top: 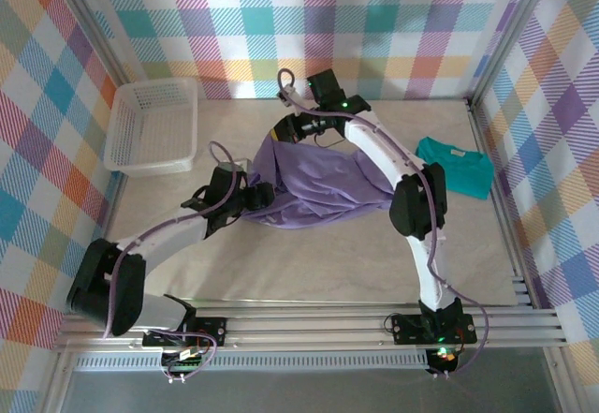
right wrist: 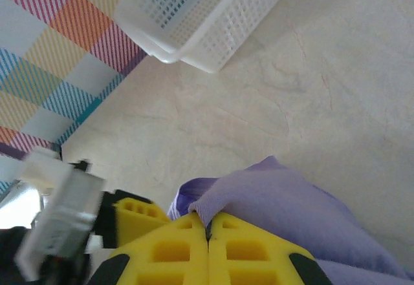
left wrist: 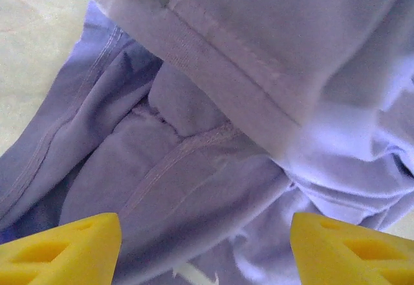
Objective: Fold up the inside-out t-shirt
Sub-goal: Turn the T-shirt inside out at the center of the table.
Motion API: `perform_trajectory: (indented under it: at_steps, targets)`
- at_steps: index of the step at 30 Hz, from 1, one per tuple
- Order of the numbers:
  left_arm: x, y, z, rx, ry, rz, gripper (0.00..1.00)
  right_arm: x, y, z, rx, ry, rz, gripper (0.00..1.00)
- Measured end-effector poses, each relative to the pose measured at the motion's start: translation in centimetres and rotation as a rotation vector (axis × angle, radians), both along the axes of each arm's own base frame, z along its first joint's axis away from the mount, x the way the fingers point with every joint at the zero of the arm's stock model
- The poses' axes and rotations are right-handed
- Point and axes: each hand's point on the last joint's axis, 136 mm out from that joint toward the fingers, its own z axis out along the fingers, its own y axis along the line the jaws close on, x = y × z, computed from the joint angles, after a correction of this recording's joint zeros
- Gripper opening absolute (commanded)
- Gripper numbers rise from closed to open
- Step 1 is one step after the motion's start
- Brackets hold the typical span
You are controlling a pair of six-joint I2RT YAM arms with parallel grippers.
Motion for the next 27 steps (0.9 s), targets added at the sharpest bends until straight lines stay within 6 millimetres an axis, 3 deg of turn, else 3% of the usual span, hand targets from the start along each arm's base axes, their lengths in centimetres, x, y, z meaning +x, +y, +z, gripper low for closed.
perform_trajectory:
  at_steps: [5,8,10,14,15,17,19,20,21,22,24,25,27]
  targets:
    - [2.4,-1.7,0.8,-0.009,-0.048,-0.038,0.75,0.1,-1.0,1.5,0.016,0.012,-0.027,0.00]
    - [3.4,-2.6,0.9,-0.006,-0.071,-0.057,0.71,0.4,-1.6,1.4,0.013,0.027,-0.042,0.00]
    - [3.9,-3.1,0.4,0.004,-0.068,-0.066,0.60,0.4,-1.7,1.4,0.014,0.037,-0.046,0.00]
    - [4.9,-3.4,-0.8,0.030,-0.050,-0.068,0.10,0.6,-2.0,1.8,0.017,0.043,-0.059,0.00]
    - [4.9,-3.4,-0.9,0.033,-0.048,-0.071,0.03,0.8,-2.1,2.0,0.015,0.044,-0.066,0.03]
    - [4.9,-3.7,-0.8,0.031,-0.050,-0.089,0.00,1.7,-2.5,2.2,-0.012,0.029,-0.104,0.17]
    - [4.6,-4.3,-0.3,-0.005,-0.045,-0.109,0.00,4.1,-3.2,2.3,-0.070,-0.035,-0.184,0.32]
    - [4.3,-4.5,0.1,-0.028,-0.040,-0.122,0.00,5.7,-3.9,2.1,-0.116,-0.079,-0.244,0.36]
    - [4.0,-4.7,0.7,-0.054,-0.036,-0.129,0.00,6.8,-4.6,1.8,-0.156,-0.109,-0.285,0.38]
    - [3.6,-4.8,1.5,-0.084,-0.034,-0.136,0.00,7.5,-5.4,1.1,-0.207,-0.130,-0.324,0.47]
    - [2.5,-4.8,3.6,-0.144,-0.044,-0.147,0.00,7.2,-6.9,-1.4,-0.305,-0.147,-0.341,0.54]
    - [2.1,-4.7,4.8,-0.168,-0.054,-0.149,0.00,6.3,-8.0,-3.1,-0.351,-0.146,-0.336,0.58]
    - [1.3,-4.2,6.8,-0.207,-0.077,-0.148,0.00,2.0,-10.0,-6.8,-0.421,-0.105,-0.289,0.57]
